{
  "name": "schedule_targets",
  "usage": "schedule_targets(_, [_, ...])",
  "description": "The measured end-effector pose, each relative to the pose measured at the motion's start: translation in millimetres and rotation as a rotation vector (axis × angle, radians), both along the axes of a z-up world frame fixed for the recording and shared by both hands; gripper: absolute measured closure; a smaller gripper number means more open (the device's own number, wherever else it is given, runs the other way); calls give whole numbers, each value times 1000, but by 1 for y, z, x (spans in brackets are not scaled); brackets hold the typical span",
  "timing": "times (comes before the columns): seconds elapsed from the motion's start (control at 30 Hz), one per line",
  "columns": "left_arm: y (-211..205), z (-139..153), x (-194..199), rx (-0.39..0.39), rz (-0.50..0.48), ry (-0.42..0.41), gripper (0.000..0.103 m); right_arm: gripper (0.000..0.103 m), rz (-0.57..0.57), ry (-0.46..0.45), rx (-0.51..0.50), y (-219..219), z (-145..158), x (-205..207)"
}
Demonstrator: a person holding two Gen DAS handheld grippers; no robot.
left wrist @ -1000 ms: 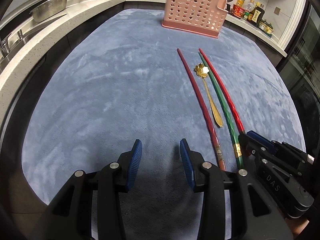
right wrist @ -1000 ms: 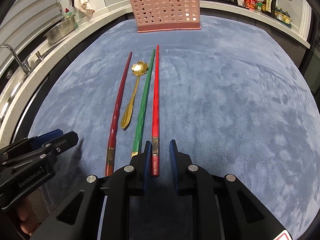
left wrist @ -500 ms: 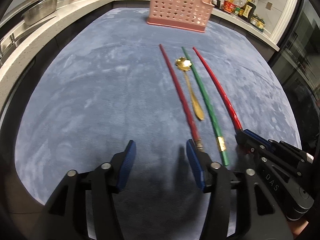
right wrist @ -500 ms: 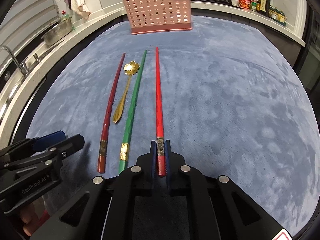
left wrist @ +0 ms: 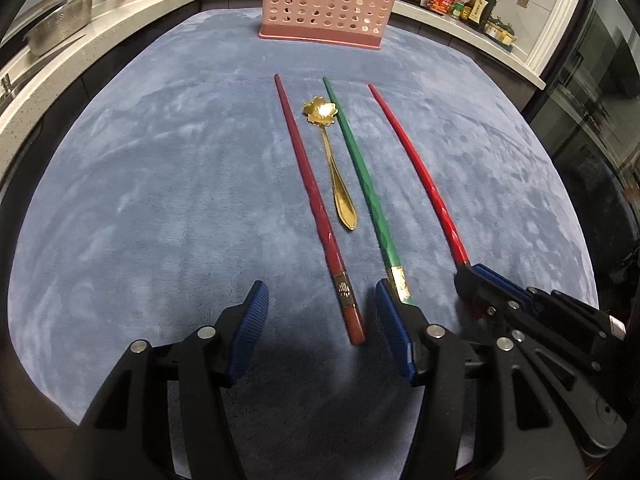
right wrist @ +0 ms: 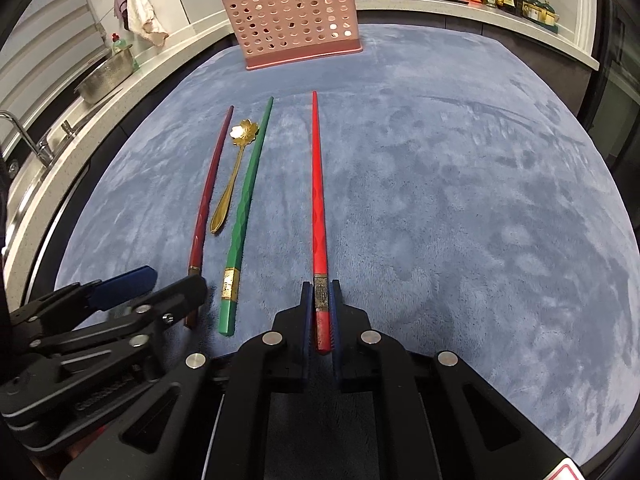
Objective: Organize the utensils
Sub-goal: 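Grasp the bright red chopstick with the right tool while the left tool grasps the dark red chopstick, then lift both chopsticks and carry them toward the pink basket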
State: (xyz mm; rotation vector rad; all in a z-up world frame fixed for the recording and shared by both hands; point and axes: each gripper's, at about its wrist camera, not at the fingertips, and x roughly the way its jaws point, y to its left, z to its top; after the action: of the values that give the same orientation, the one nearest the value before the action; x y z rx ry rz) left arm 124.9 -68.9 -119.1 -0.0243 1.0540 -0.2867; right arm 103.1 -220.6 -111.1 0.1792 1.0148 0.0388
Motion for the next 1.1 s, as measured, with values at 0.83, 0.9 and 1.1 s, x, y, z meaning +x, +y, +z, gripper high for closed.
schedule_targets(0.83, [18,0,0,-13,27,-8,96,95,0,-4,13,0,2,-3])
schedule_targets(0.9, [18,2,-2,-6,30,-15,96,95,-1,-9,12,0,4,-4])
schedule_targets(1.1, [24,14,-2,1,48,-34,96,95,-10,-36,21,0,18,-6])
